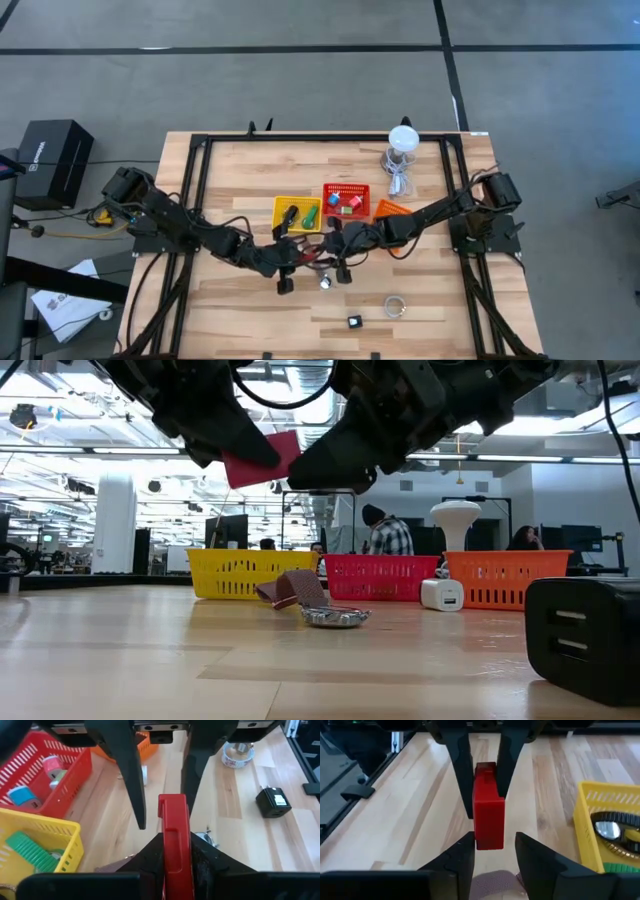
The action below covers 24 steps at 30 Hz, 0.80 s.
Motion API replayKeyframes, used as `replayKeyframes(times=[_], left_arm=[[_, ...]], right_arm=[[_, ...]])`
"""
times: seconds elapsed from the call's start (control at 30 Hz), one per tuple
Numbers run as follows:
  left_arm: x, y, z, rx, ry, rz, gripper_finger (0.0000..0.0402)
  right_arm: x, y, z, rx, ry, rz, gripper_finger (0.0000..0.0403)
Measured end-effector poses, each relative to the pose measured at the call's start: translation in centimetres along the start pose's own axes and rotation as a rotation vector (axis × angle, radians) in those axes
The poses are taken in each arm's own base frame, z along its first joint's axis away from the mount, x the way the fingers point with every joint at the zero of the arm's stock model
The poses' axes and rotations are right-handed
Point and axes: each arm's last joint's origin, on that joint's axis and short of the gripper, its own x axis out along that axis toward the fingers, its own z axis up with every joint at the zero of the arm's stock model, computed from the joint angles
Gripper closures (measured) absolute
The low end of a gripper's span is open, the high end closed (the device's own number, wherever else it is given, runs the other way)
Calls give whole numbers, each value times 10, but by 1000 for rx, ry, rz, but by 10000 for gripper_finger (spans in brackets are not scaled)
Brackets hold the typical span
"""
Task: Pick & Place Office items
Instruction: Put the red digital clock into the orange bin
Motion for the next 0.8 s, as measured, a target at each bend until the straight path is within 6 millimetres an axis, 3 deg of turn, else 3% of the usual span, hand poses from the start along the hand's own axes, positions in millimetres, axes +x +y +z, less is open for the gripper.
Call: replayKeyframes(times=[0.47,0.63,0.8], left_arm=[[0,0,0,0,-6,9,344],[0,0,0,0,-5,10,344],[0,0,0,2,-3,12,344]], right_arm=[[0,1,2,-6,-24,-8,201],[0,1,2,-5,-25,-6,221],[0,1,2,-5,-24,-5,274]])
